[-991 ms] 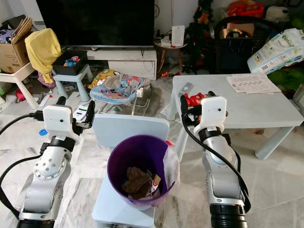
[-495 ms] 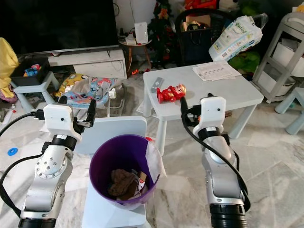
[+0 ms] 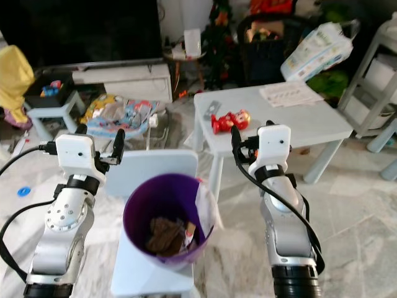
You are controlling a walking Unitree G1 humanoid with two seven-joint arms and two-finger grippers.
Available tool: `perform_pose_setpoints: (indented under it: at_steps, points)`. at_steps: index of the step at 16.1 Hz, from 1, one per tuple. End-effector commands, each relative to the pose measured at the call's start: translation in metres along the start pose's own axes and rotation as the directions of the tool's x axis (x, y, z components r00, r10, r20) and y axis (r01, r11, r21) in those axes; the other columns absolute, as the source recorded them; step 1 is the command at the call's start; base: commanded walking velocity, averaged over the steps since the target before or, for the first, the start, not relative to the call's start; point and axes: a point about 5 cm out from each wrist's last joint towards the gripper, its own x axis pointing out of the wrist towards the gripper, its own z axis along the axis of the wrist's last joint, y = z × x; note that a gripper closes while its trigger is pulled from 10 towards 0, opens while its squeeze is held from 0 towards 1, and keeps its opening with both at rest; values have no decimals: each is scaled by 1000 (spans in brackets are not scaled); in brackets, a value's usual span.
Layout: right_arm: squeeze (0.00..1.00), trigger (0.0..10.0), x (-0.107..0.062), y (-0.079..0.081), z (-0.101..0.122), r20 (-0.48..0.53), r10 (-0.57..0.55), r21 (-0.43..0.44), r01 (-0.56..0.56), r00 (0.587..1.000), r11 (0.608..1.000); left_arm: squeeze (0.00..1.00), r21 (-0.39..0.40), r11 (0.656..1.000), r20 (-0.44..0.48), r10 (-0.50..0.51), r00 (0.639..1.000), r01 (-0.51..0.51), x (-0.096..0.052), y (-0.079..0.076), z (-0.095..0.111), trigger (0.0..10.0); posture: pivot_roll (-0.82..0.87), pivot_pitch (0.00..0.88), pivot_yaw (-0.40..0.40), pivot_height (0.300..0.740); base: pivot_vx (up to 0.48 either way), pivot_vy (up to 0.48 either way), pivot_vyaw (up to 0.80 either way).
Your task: Picking trash to rubbish bin
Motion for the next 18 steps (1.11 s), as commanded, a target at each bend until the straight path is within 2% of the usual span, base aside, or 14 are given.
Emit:
perform_pose_setpoints:
  at_steps: [1, 18]
  points:
    - [0, 10000, 2, 0, 4, 9, 2, 6, -2, 1000, 1000, 0, 6, 1000, -12, -1, 1000, 1, 1, 2, -2, 10000, -5, 0, -4, 740, -334, 0, 0]
    - [0, 10000, 4, 1, 5, 8, 5, 10, -5, 1000, 1000, 0, 3, 1000, -18, -23, 1000, 23, 1, -1, -4, 10000, -8, 0, -5, 740, -293, 0, 0]
